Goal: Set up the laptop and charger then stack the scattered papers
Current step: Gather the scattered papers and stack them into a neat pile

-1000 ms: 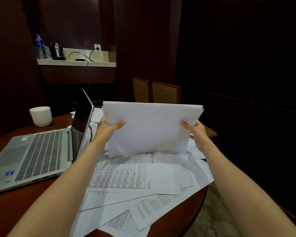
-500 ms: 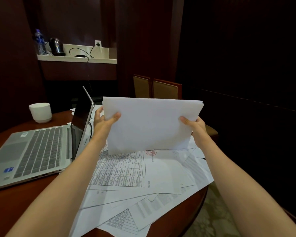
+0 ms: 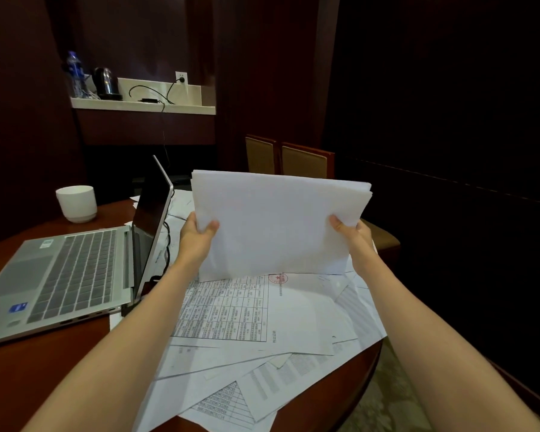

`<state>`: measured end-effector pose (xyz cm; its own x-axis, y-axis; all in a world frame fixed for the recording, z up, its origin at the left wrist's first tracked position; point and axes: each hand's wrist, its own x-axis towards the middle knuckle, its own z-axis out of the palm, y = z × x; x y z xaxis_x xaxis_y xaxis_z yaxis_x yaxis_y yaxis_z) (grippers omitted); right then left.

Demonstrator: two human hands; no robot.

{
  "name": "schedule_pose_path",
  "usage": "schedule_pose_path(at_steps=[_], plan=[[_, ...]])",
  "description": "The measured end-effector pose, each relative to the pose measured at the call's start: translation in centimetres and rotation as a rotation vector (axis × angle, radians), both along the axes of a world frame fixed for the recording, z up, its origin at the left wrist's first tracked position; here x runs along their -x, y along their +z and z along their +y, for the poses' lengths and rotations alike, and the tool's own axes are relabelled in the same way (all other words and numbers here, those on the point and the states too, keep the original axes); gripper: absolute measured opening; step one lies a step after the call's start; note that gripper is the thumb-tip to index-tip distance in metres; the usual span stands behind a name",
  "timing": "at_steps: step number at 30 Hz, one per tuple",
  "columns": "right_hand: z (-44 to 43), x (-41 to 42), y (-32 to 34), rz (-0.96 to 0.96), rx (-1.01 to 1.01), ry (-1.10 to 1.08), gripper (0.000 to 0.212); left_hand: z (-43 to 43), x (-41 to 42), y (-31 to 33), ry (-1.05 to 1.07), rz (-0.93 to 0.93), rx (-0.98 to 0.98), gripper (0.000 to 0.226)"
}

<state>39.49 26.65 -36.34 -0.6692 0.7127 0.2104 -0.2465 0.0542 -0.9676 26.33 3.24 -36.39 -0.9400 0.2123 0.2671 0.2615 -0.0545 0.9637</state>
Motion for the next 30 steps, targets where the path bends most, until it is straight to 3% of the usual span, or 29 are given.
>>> schedule_pose_path(at_steps=[4,10,14,17,21,27,30], plan=[[-0.2,0.0,1.2,0.032,-0.013,-0.007,0.025,-0.2,0.2,0.7,0.023,0.0,-0.06,0.036],[-0.9,0.2,1.6,0.079,-0.008,-0.062,0.033,-0.1,0.1,1.9,0.023,0.001,-0.196,0.058],[-1.0,0.9,3.6,0.059,-0.111,-0.12,0.034,0.6,0.6,4.3,0.092,0.066,-0.249,0.051],[-1.3,1.2,4.6,0.031,-0.184,-0.131,0.028,1.0,0.6,5.1,0.168,0.079,-0.228,0.033],[-1.2,0.8,4.4,0.011,-0.158,-0.093,0.035,0.7,0.6,4.5,0.14,0.088,-0.195,0.021],[-0.3,-0.3,-0.2,-0.249,-0.065,0.059,0.035,0.6,0.3,1.8,0.078,-0.025,-0.067,0.032],[-0.6,0.1,-1.4,-0.25,-0.032,-0.048,0.032,0.9,0.1,2.1,0.055,-0.018,-0.032,0.035]])
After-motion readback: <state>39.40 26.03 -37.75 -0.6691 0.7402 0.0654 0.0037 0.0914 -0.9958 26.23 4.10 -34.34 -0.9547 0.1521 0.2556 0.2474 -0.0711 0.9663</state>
